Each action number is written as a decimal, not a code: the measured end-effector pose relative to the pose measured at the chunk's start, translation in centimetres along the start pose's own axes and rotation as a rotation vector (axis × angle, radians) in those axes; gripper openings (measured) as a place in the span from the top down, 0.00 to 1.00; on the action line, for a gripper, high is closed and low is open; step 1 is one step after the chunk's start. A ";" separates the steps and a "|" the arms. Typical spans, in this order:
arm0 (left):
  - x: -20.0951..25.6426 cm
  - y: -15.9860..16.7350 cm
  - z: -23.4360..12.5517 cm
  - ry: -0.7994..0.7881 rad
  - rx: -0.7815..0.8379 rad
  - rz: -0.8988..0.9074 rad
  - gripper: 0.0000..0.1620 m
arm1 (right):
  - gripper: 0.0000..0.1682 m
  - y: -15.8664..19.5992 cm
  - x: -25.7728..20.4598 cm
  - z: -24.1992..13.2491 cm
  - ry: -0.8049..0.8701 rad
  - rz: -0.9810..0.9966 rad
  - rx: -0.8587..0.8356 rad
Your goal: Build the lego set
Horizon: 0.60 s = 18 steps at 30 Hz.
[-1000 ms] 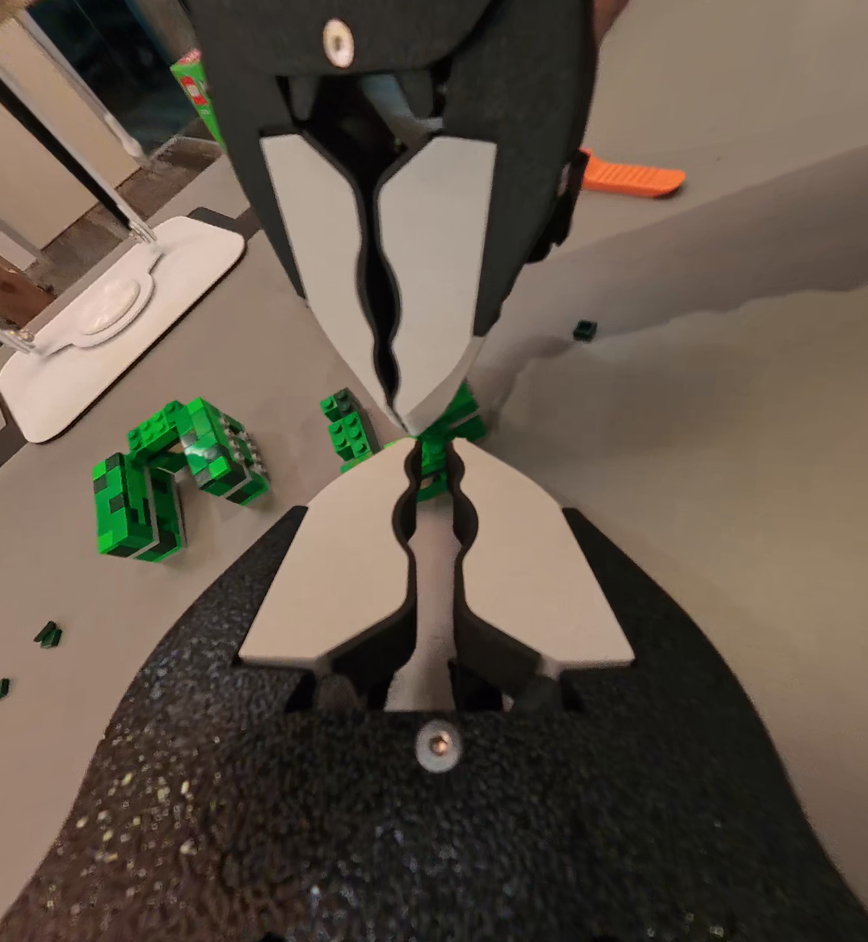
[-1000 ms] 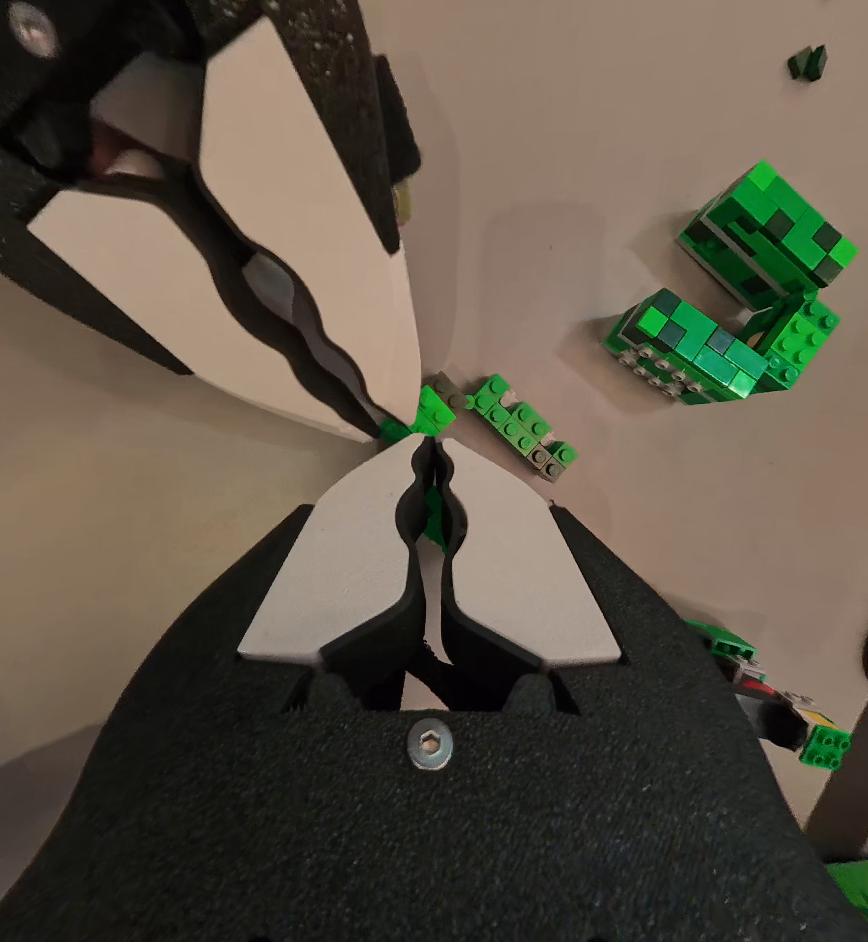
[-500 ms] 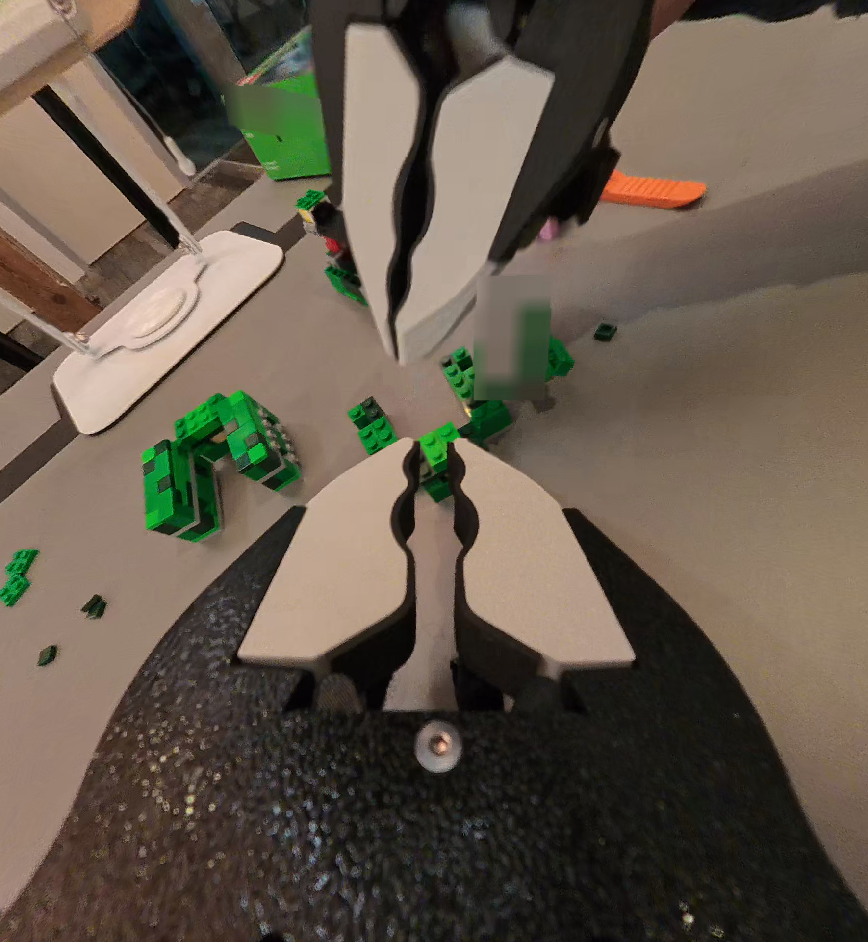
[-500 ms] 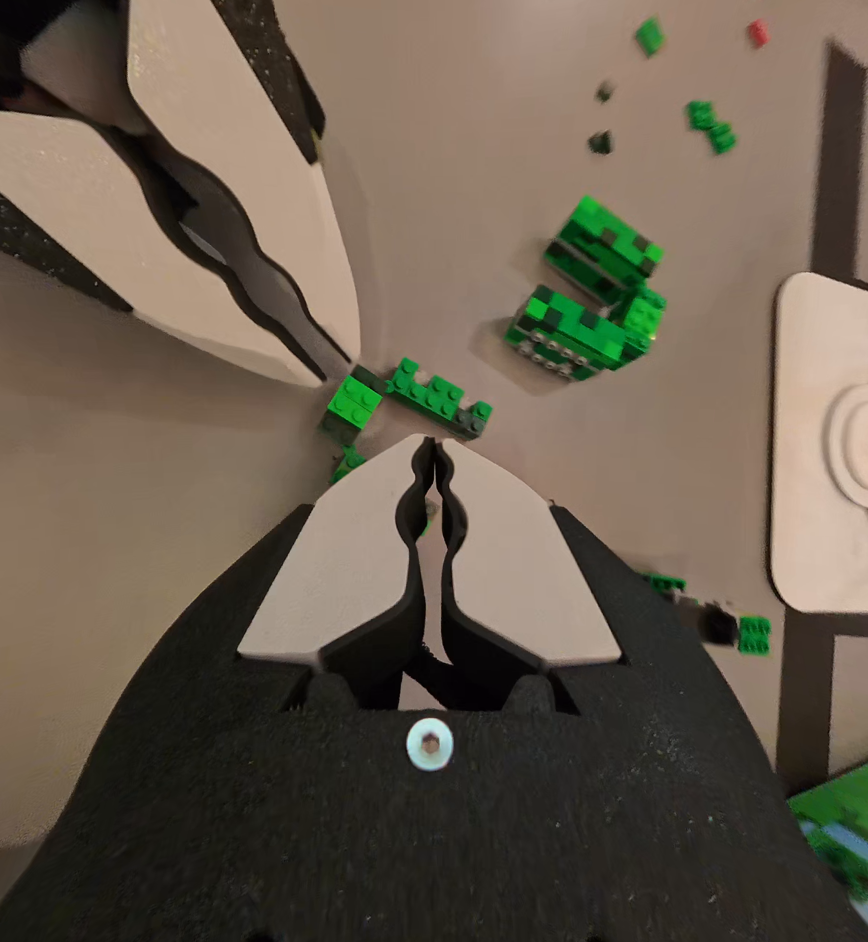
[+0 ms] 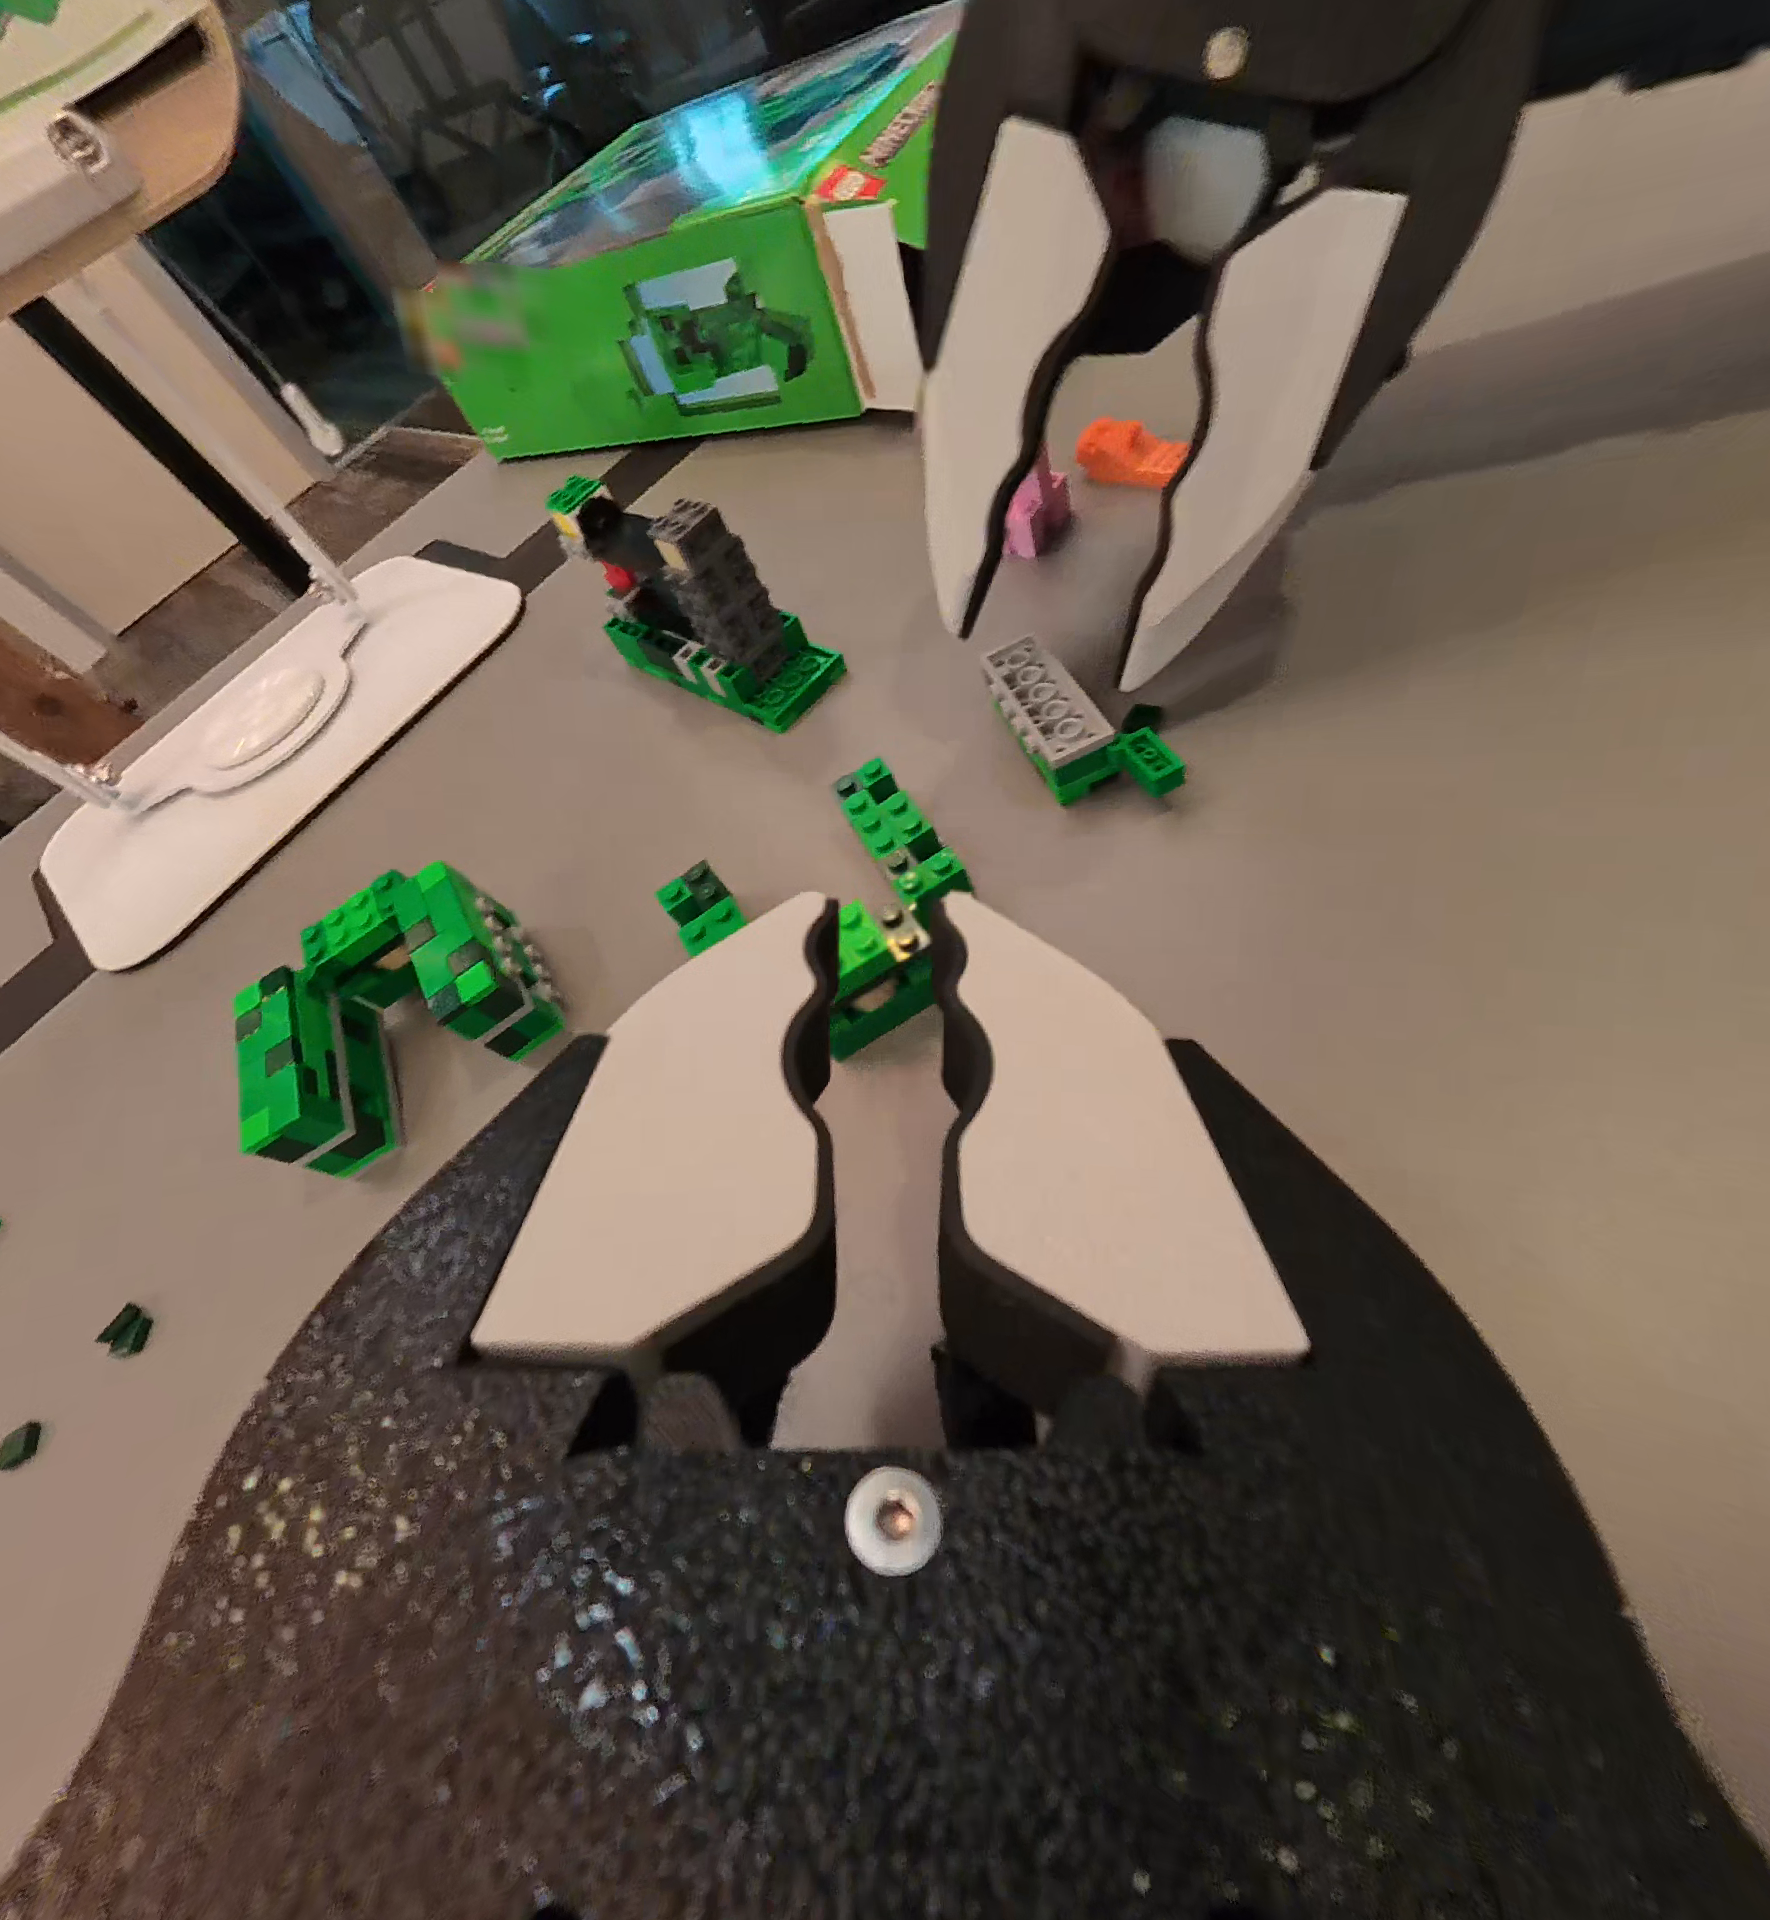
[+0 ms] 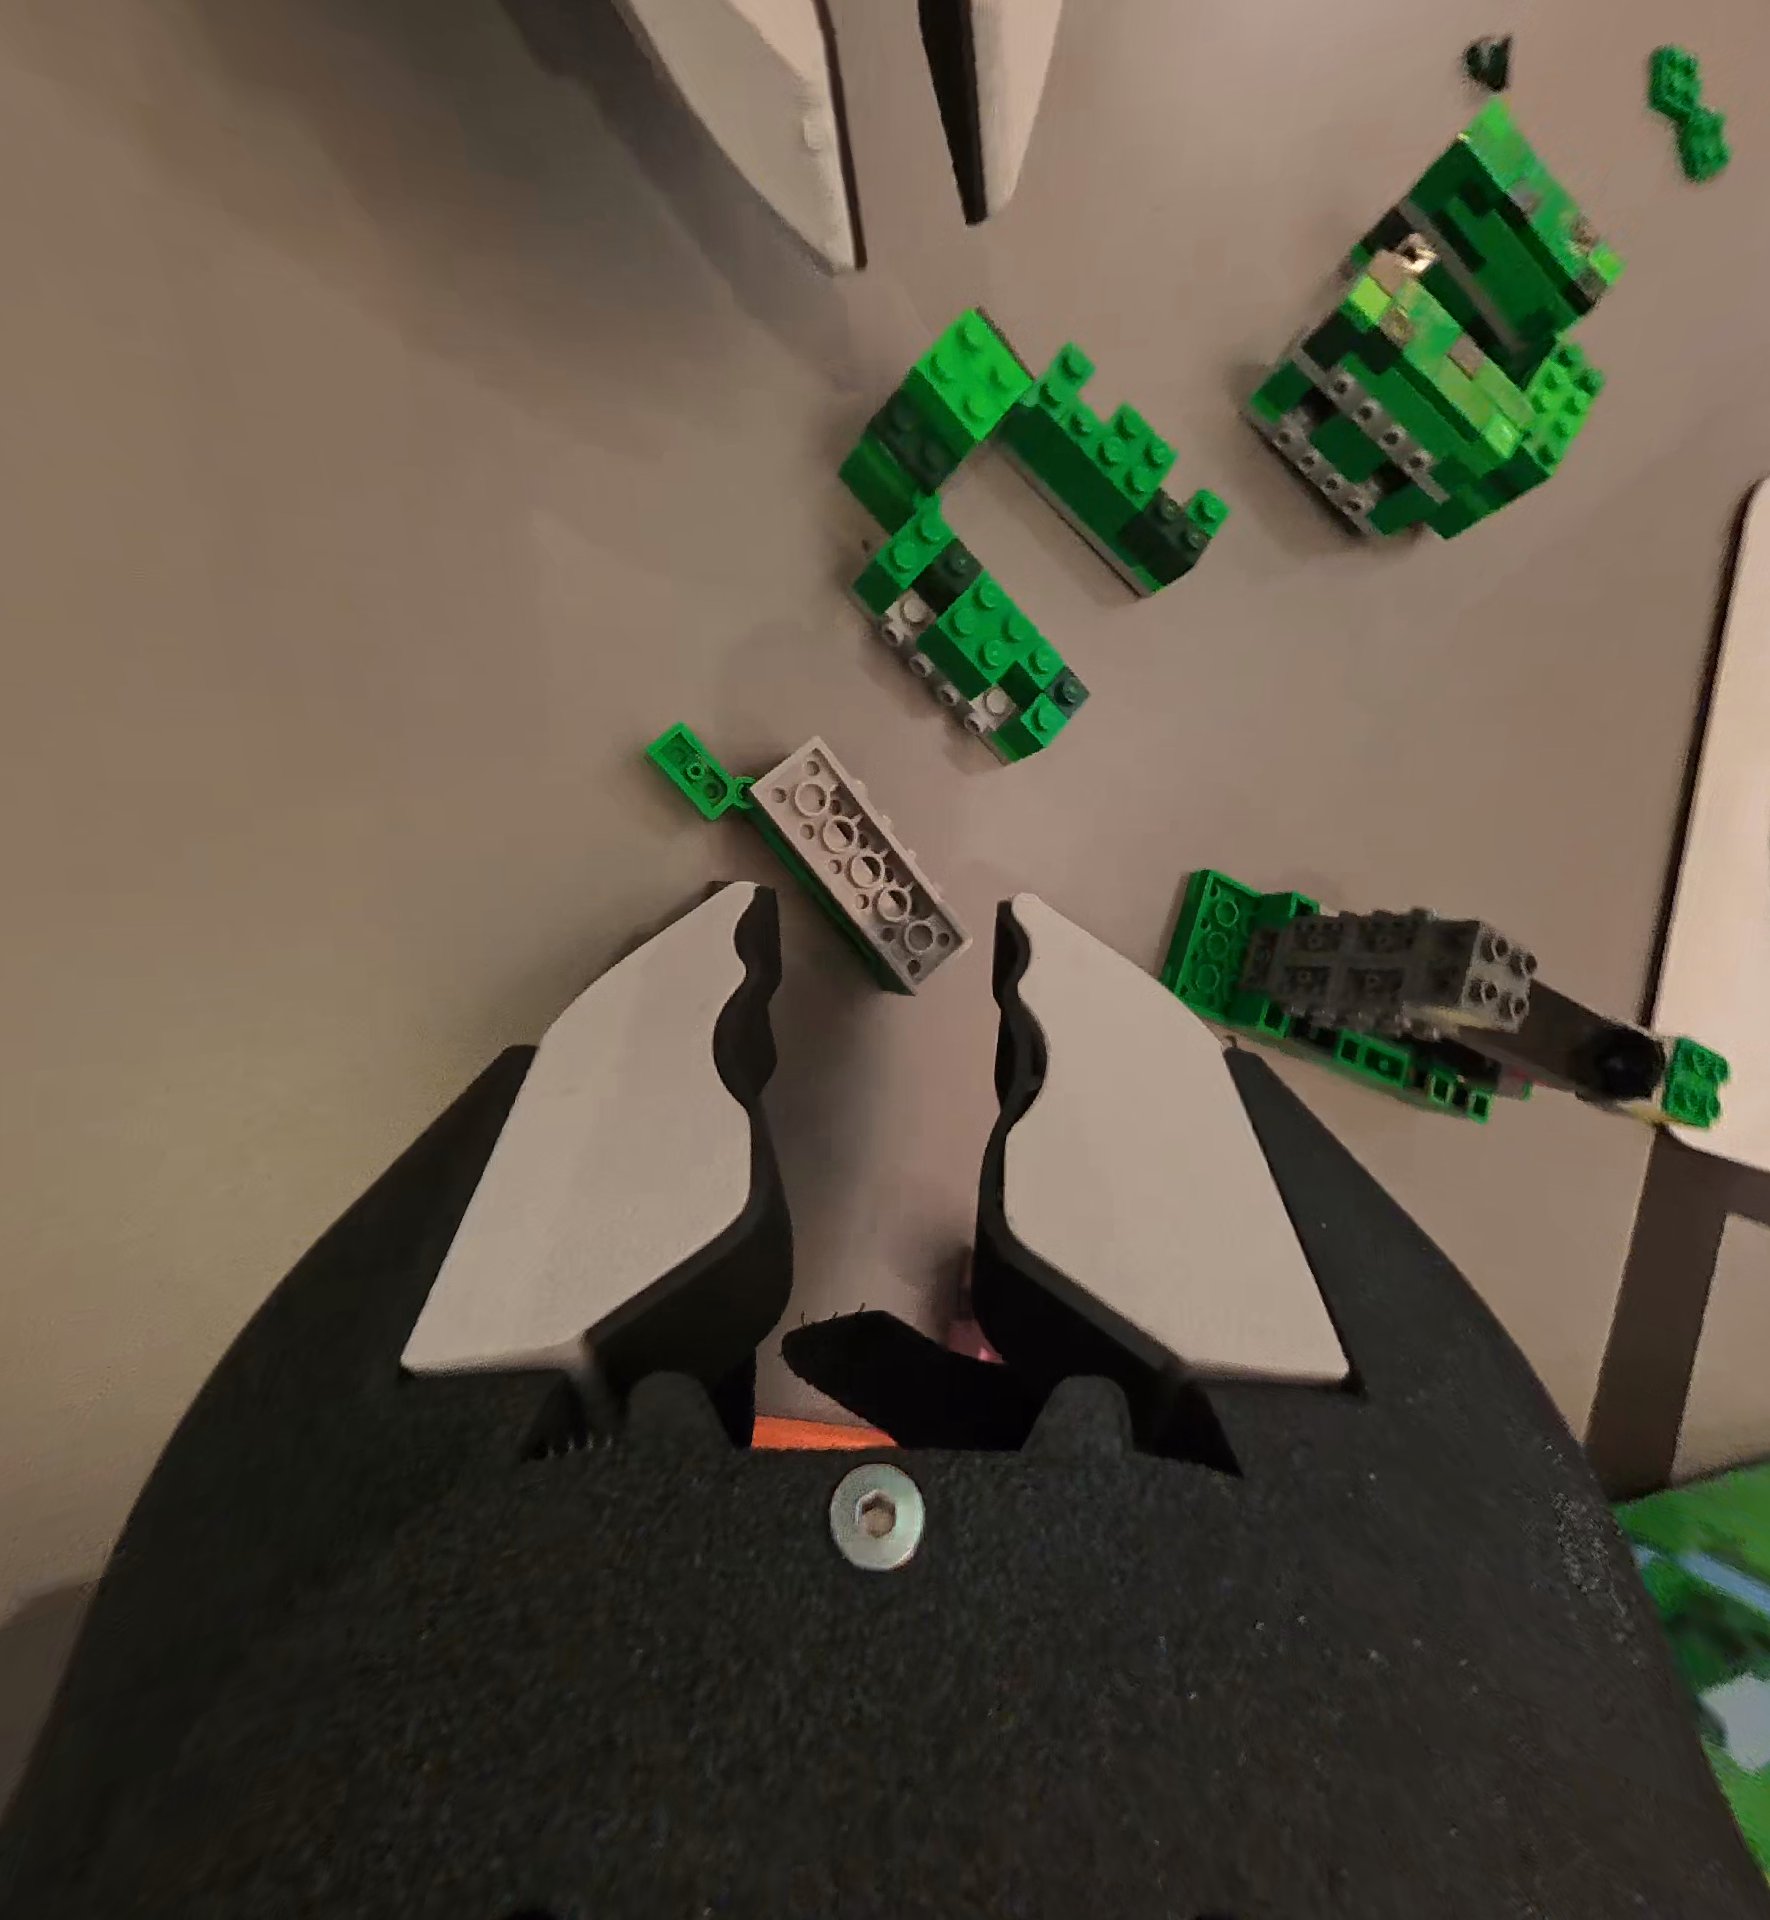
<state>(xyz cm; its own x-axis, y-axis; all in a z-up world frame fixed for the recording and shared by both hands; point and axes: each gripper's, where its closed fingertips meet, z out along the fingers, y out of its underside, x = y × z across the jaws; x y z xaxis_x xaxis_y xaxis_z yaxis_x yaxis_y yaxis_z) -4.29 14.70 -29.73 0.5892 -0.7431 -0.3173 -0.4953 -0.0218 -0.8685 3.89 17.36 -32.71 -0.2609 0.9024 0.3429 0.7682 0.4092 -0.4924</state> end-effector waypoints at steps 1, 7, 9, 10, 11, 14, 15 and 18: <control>0.2 0.0 0.0 0.006 0.000 0.016 0.90 | 0.78 0.0 0.0 0.2 -0.034 -0.014 -0.009; 1.7 -1.1 -0.1 0.057 0.055 0.114 0.86 | 0.87 0.5 0.3 0.9 -0.173 -0.031 -0.090; 2.1 -1.4 -0.2 0.052 0.069 0.178 0.83 | 0.89 -0.3 0.0 0.6 -0.234 0.032 -0.069; 2.2 -1.5 -0.2 0.037 0.072 0.229 0.82 | 0.89 -0.9 -0.1 0.4 -0.262 0.066 -0.040; 2.4 -1.7 -0.2 0.021 0.074 0.296 0.81 | 0.89 -1.6 -0.3 0.1 -0.293 0.093 -0.002; 2.8 -2.2 -0.5 -0.067 0.081 0.523 0.78 | 0.90 -3.7 -1.1 -1.0 -0.387 0.145 0.095; 3.1 -2.4 -0.5 -0.082 0.085 0.581 0.77 | 0.90 -4.3 -1.3 -1.4 -0.414 0.157 0.121; 3.7 -2.7 -0.6 -0.102 0.092 0.669 0.73 | 0.90 -5.5 -1.3 -2.2 -0.437 0.170 0.182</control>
<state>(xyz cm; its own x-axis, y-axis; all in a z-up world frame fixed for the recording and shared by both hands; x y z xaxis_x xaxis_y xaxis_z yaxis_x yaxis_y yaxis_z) -1.18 11.64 -28.34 0.2347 -0.5098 -0.8277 -0.7200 0.4809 -0.5004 1.31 13.62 -28.65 -0.3912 0.9147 -0.1020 0.7165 0.2331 -0.6575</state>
